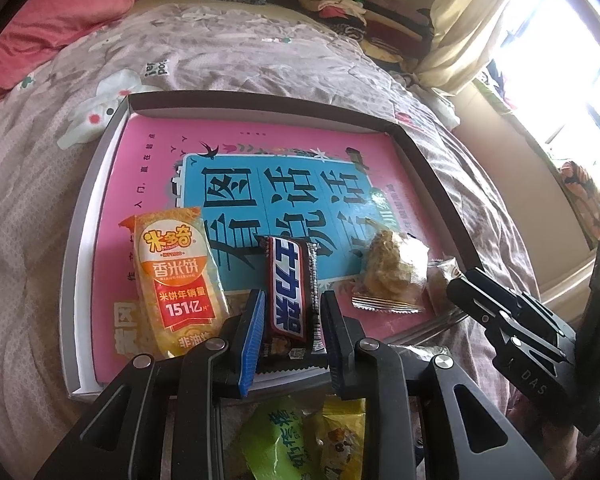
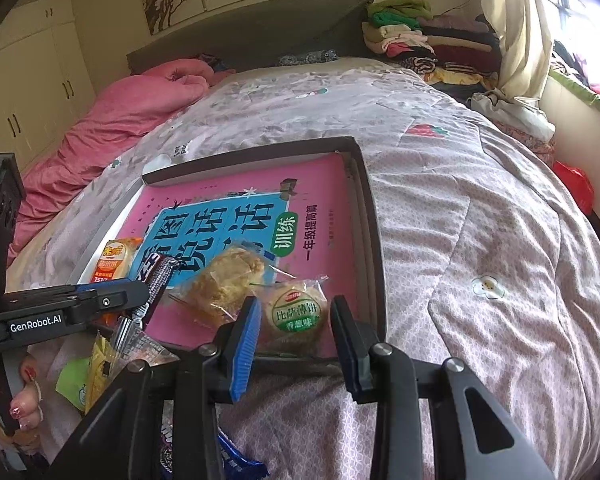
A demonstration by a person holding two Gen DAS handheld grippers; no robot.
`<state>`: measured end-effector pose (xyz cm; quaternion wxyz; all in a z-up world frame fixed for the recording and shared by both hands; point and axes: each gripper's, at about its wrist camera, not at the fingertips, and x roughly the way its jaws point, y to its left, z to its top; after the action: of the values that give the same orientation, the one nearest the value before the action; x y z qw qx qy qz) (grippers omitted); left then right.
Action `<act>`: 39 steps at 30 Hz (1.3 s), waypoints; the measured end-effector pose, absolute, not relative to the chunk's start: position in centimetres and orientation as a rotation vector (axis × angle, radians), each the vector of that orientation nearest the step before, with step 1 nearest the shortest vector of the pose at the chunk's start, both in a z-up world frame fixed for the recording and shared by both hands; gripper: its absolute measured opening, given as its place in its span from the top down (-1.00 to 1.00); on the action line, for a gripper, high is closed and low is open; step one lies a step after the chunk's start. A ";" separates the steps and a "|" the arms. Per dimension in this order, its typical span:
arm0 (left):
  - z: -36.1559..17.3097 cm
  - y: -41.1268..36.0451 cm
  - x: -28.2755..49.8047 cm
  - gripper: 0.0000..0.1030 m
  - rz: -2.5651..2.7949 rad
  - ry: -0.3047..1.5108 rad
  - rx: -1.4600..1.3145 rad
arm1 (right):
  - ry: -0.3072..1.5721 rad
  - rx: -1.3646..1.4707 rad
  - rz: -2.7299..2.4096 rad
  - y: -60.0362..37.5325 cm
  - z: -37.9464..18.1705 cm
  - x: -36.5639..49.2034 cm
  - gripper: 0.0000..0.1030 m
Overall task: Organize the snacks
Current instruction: 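Carry the Snickers bar and the bun over the tray and lower them onto the book, then open both grippers and move them back toward the remaining snack pile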
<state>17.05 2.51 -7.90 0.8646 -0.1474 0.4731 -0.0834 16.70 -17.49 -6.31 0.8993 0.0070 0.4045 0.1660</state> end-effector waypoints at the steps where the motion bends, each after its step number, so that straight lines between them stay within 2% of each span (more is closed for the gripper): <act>1: -7.9 2.5 17.0 0.43 -0.175 0.992 -0.313 | 0.837 0.017 0.346 -17.6 -6.3 16.7 0.29; 7: -7.6 2.9 16.9 0.24 -0.185 0.991 -0.330 | 0.835 0.023 0.344 -17.8 -6.2 16.4 0.25; 18: -5.8 3.3 16.2 -0.11 -0.176 0.964 -0.324 | 0.798 0.057 0.360 -18.6 -5.2 15.6 0.05; 31: -3.1 4.7 14.3 -0.18 -0.152 0.910 -0.317 | 0.732 0.051 0.427 -18.0 -3.2 13.8 -0.11; 35: -2.5 5.0 13.6 -0.34 -0.143 0.897 -0.304 | 0.720 0.046 0.442 -17.8 -2.8 13.2 -0.20; 39: -2.1 5.1 12.9 -0.35 -0.147 0.893 -0.291 | 0.708 0.034 0.455 -17.5 -2.4 12.6 -0.27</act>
<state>12.90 5.14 -2.15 0.8890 -0.1402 0.4300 -0.0708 12.60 -17.50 -2.40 0.9127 0.0164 0.3435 0.2208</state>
